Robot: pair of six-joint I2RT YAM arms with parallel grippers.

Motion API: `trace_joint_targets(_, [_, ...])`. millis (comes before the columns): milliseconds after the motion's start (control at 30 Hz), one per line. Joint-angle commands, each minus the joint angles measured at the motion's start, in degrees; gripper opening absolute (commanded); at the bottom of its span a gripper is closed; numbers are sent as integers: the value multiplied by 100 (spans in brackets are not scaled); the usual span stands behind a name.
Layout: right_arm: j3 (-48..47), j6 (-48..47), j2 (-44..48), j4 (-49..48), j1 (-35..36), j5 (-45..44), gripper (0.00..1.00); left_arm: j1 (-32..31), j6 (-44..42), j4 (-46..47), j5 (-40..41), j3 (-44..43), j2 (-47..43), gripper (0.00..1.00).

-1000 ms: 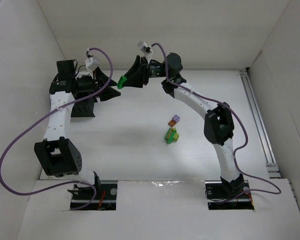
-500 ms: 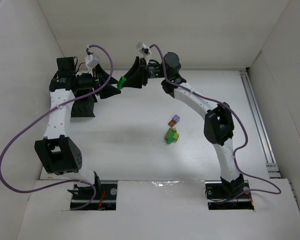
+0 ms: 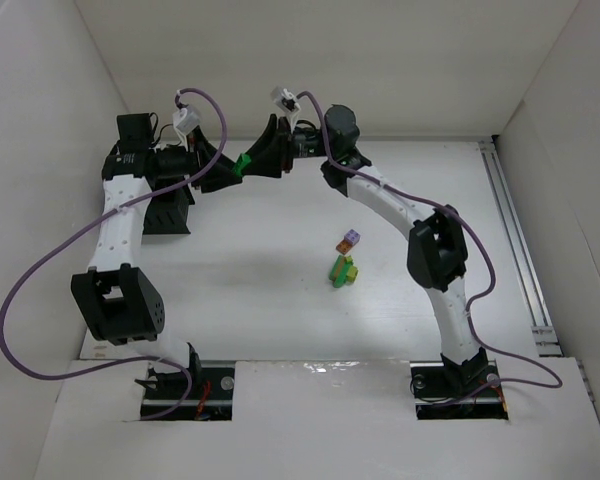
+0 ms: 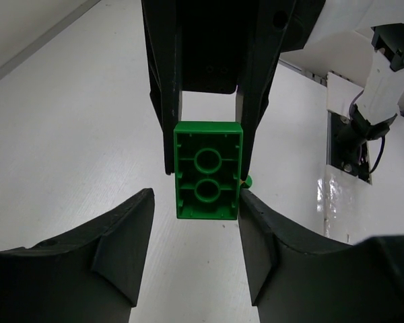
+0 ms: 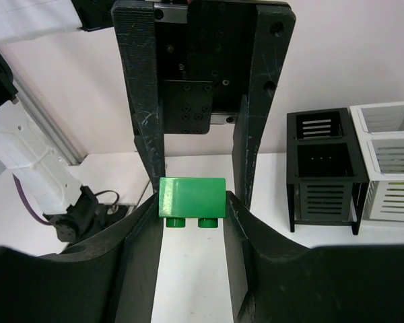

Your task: Sort the legos into containers by color

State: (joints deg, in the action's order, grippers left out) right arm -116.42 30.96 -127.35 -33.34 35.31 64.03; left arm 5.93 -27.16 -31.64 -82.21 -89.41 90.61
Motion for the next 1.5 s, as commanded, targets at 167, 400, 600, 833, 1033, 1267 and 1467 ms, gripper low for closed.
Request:
trace_joint_targets(167, [-21, -284, 140, 11, 108, -40, 0, -31, 298, 395, -23, -192, -34, 33])
trace_joint_targets(400, [260, -555, 316, 65, 108, -346, 23, -84, 360, 764, 285, 213, -307, 7])
trace_joint_targets(600, [383, -661, 492, 222, 3, -707, 81, -23, 413, 923, 478, 678, -675, 4])
trace_joint_targets(833, [901, -828, 1098, 275, -472, -1199, 99, 478, -26, 475, 1030, 1153, -1045, 3])
trace_joint_targets(1033, [1289, -1872, 1538, 1451, -833, -1612, 95, 1206, 201, 667, 2103, 1724, -1545, 3])
trace_joint_targets(1267, [1745, -3429, 2020, 3342, -894, -3167, 94, 1726, 360, 466, 3535, 1663, -1406, 0])
trace_joint_targets(1467, [2123, -3940, 2240, 3870, -1096, -3661, 100, 1727, 588, 325, 4644, 1111, -879, 0])
